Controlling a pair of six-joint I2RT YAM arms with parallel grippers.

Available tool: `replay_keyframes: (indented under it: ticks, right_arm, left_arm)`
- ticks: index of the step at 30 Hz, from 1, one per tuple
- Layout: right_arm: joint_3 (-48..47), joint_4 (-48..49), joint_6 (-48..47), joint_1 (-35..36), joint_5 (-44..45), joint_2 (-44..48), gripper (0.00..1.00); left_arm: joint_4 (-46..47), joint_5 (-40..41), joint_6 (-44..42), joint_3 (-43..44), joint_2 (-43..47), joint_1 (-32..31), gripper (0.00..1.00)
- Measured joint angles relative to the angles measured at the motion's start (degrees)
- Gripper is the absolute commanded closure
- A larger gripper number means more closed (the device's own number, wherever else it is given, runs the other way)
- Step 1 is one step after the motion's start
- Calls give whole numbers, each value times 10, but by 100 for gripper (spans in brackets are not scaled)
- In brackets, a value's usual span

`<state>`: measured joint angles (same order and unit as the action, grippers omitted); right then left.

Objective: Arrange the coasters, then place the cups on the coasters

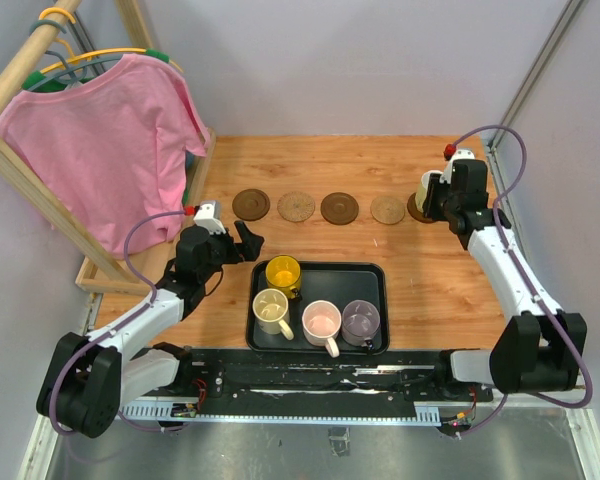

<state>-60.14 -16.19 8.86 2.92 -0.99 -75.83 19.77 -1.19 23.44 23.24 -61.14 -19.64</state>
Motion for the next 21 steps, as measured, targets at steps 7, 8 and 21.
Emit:
replay_keyframes:
  ticks: [7,8,21]
  right_arm:
    - [-8,18,-4,54,1,8,99]
    - [-16,18,-4,58,-3,-9,99]
    - [-158,11,-12,83,-24,-282,99]
  left_arm:
    - [10,-6,3,0,-6,0,0]
    - [11,-8,4,0,-7,0,0]
    - [10,-11,6,-1,2,0,0]
